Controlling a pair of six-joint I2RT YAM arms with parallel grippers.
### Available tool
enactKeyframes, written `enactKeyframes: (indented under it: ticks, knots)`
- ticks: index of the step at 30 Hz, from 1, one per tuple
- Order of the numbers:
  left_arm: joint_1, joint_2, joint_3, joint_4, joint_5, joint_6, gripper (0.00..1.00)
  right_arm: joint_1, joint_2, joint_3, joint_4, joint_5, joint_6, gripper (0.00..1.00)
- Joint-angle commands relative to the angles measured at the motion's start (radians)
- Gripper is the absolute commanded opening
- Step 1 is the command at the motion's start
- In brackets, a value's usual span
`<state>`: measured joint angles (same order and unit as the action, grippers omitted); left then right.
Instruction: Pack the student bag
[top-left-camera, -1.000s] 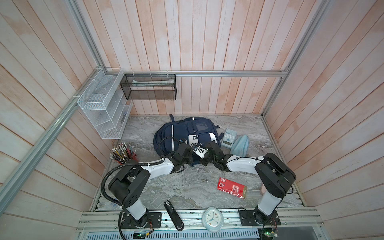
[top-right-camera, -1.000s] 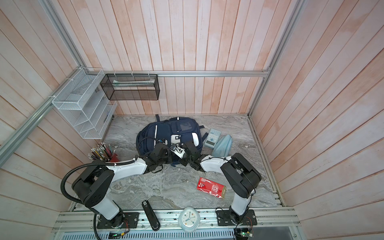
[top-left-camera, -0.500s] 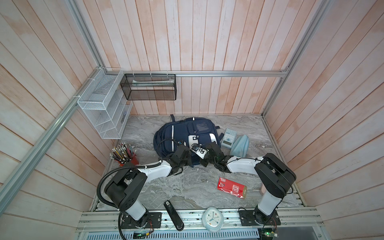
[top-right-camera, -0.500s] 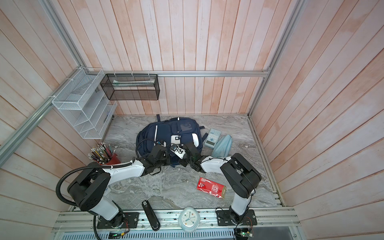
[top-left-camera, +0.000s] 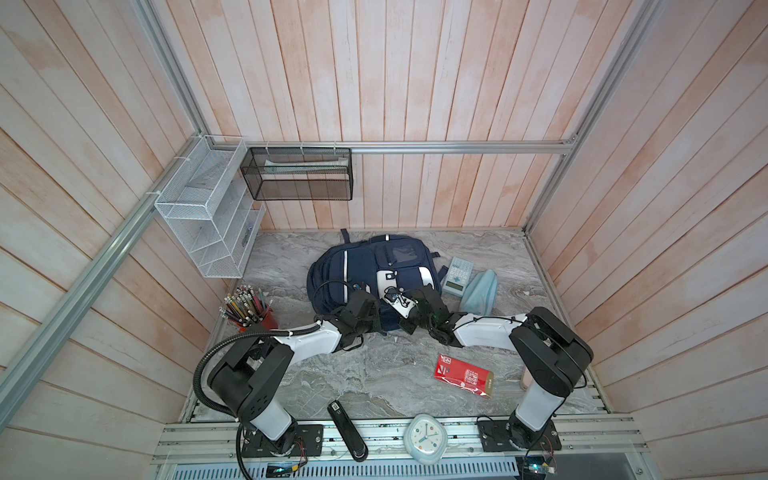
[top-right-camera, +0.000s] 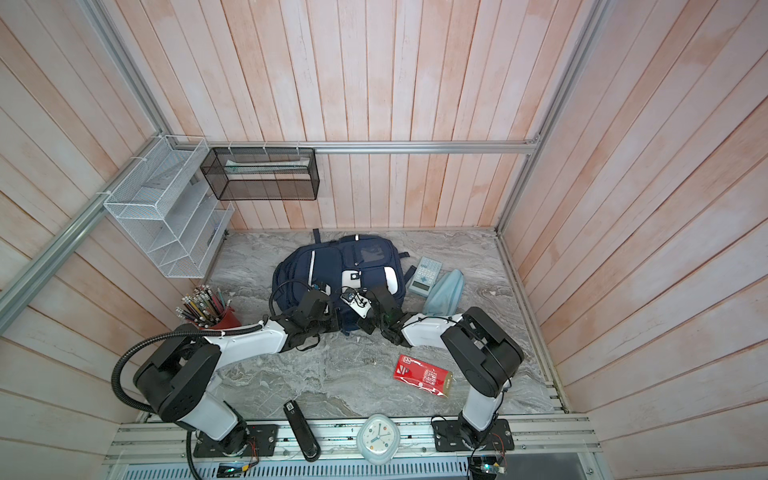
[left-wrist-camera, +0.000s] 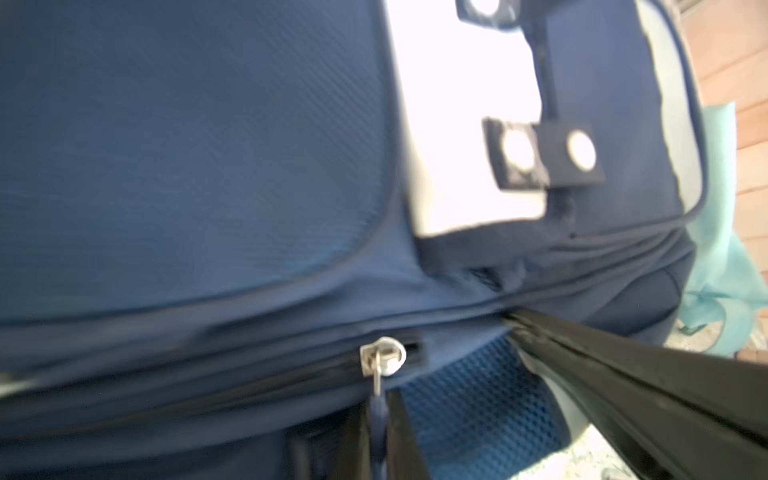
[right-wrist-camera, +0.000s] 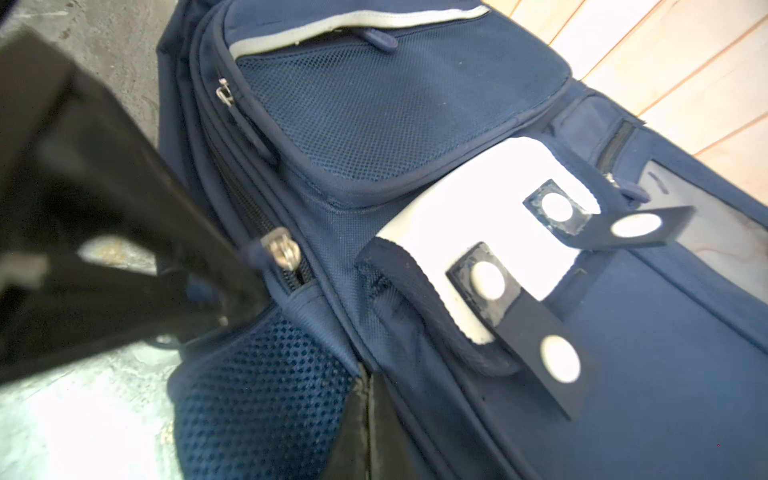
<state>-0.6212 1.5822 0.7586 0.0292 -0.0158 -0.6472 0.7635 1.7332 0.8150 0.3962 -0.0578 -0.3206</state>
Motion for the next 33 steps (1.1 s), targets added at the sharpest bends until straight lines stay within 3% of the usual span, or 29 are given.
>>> enactKeyframes:
  ticks: [1,9,13,17,22,25,27,30,33]
  knots:
    - [0.079,-0.06,-0.033,-0.058,-0.023,0.047,0.0,-0.001,-0.045,-0.061,-0.004,0.066,0.023,0.0]
    - [0.261,-0.129,-0.06,-0.116,-0.023,0.119,0.0,-0.055,-0.051,-0.093,0.002,0.094,0.056,0.0]
    - [0.165,-0.242,-0.045,-0.256,-0.148,0.123,0.0,-0.101,-0.04,-0.058,-0.018,0.074,0.089,0.0]
    - [0.121,-0.333,-0.105,-0.267,-0.038,0.065,0.0,-0.098,-0.019,0.003,-0.043,0.092,0.095,0.0]
    - [0.073,-0.414,-0.161,-0.309,-0.041,0.019,0.0,-0.143,0.016,0.08,-0.082,0.224,0.12,0.02]
    - [0.01,-0.431,-0.175,-0.293,-0.017,-0.017,0.0,-0.153,-0.004,0.106,-0.111,0.136,0.073,0.45]
    - [-0.03,-0.426,-0.179,-0.253,0.011,-0.04,0.0,-0.076,-0.092,0.017,-0.037,0.112,-0.032,0.65]
    - [-0.07,-0.415,-0.171,-0.225,0.019,-0.068,0.0,0.033,-0.199,-0.114,0.059,0.054,-0.171,0.69]
    - [-0.078,-0.415,-0.171,-0.179,0.056,-0.086,0.0,0.075,-0.193,-0.151,0.128,-0.075,-0.196,0.69]
